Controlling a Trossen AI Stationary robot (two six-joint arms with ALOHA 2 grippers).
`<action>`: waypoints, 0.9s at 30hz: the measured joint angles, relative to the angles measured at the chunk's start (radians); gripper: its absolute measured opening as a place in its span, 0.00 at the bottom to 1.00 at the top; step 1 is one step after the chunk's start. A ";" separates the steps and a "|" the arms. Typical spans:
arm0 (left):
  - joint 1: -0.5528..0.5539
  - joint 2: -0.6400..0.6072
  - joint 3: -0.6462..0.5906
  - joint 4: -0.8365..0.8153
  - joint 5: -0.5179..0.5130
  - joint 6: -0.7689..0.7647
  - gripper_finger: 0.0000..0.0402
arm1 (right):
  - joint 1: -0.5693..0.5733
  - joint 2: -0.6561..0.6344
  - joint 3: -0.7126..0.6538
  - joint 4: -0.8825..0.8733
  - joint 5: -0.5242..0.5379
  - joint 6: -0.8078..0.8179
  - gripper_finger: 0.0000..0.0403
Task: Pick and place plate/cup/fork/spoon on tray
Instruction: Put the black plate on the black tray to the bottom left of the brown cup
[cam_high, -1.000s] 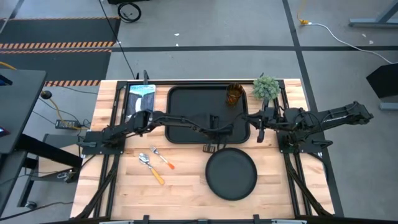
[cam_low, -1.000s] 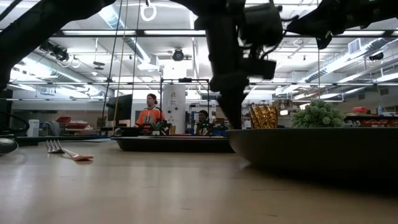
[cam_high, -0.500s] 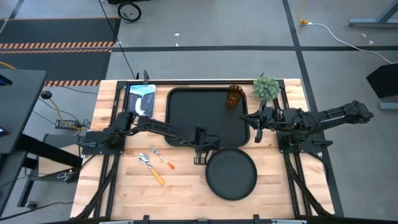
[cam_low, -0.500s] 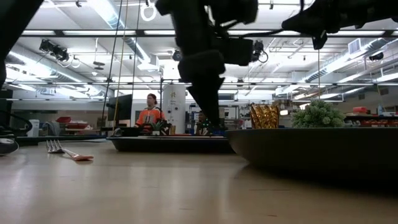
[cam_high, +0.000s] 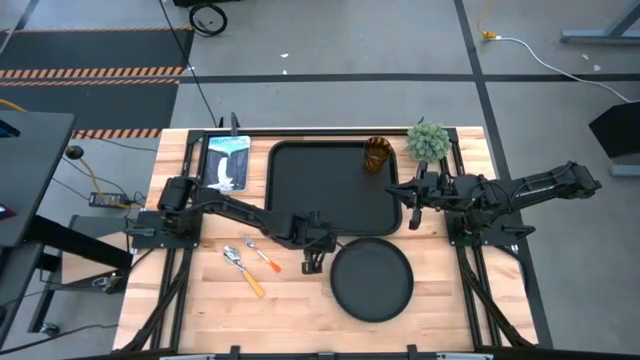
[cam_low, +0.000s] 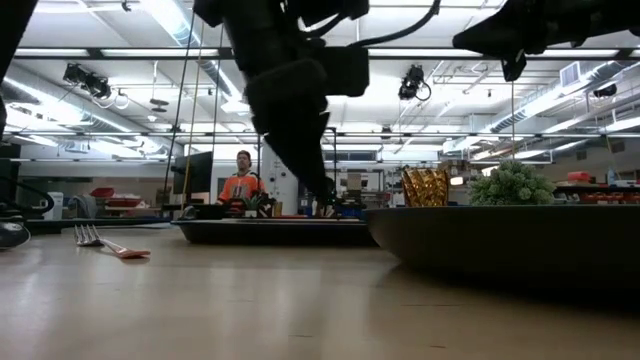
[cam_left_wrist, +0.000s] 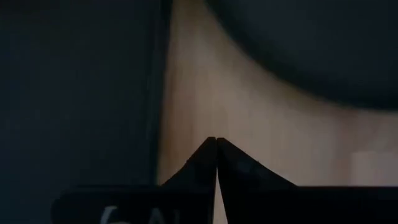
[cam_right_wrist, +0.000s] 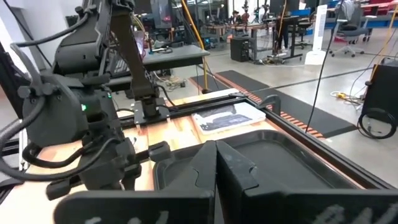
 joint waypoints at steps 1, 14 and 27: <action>0.000 0.000 -0.009 0.028 0.019 -0.026 0.05 | 0.000 0.001 0.000 -0.002 0.000 -0.001 0.02; 0.060 -0.016 -0.023 0.081 0.286 -0.248 0.34 | 0.001 0.047 0.000 0.014 -0.003 -0.010 0.02; 0.065 0.002 -0.023 0.165 0.327 -0.398 0.52 | 0.001 0.069 0.000 0.038 -0.003 -0.010 0.02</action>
